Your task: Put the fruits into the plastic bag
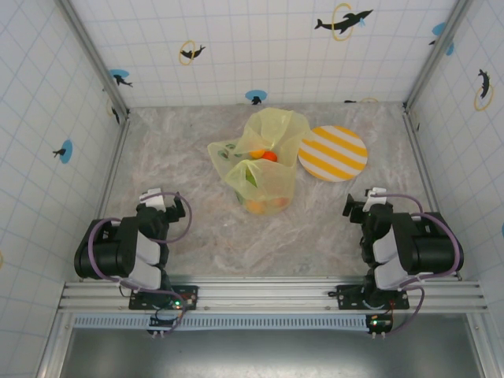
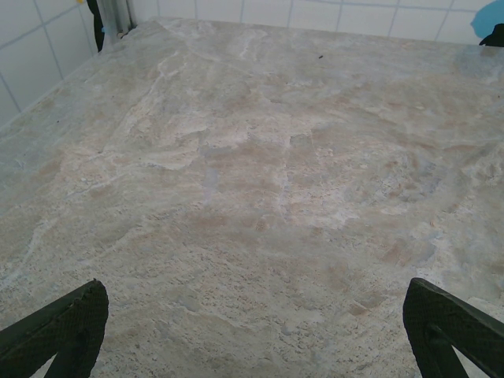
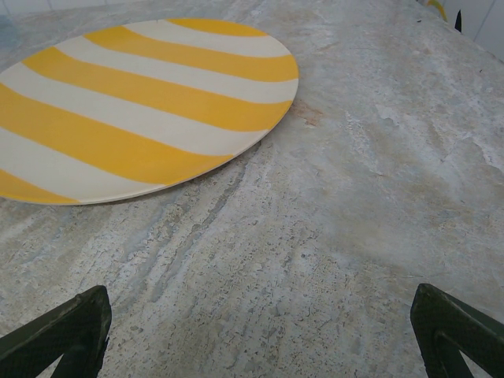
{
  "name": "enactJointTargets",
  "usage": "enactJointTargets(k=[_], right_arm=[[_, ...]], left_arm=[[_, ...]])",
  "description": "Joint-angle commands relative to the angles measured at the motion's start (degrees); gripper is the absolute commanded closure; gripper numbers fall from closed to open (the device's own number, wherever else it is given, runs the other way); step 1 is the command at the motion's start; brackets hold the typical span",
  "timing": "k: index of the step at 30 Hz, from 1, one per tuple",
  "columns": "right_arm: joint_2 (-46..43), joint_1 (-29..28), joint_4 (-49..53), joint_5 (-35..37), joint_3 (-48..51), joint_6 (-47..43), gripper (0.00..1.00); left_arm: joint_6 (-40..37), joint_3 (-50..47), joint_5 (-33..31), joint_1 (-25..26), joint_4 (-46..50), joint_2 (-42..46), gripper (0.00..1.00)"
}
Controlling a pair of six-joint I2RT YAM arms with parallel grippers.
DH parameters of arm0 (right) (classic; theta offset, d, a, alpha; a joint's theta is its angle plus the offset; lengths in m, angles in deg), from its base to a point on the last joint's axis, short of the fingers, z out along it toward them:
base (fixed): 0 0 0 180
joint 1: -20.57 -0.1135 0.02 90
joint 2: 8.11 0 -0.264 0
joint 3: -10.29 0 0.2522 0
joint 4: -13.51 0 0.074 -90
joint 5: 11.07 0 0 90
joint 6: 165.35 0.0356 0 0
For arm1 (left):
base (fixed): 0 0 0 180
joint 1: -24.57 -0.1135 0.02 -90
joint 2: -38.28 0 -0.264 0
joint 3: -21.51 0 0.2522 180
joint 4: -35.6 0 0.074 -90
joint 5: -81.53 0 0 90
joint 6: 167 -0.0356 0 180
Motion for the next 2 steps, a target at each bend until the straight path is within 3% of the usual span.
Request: enactJointTargets(k=[1,2], right_arm=[[-0.2,-0.2,-2.7,0.6,0.6,-0.1,0.0],[-0.2,-0.2,-2.8,0.6,0.6,-0.1,0.0]], left_arm=[[0.3,-0.2,1.1,-0.4,-0.3,-0.4,0.02],[0.3,-0.3,1.1,-0.4,-0.4,-0.3,0.02]])
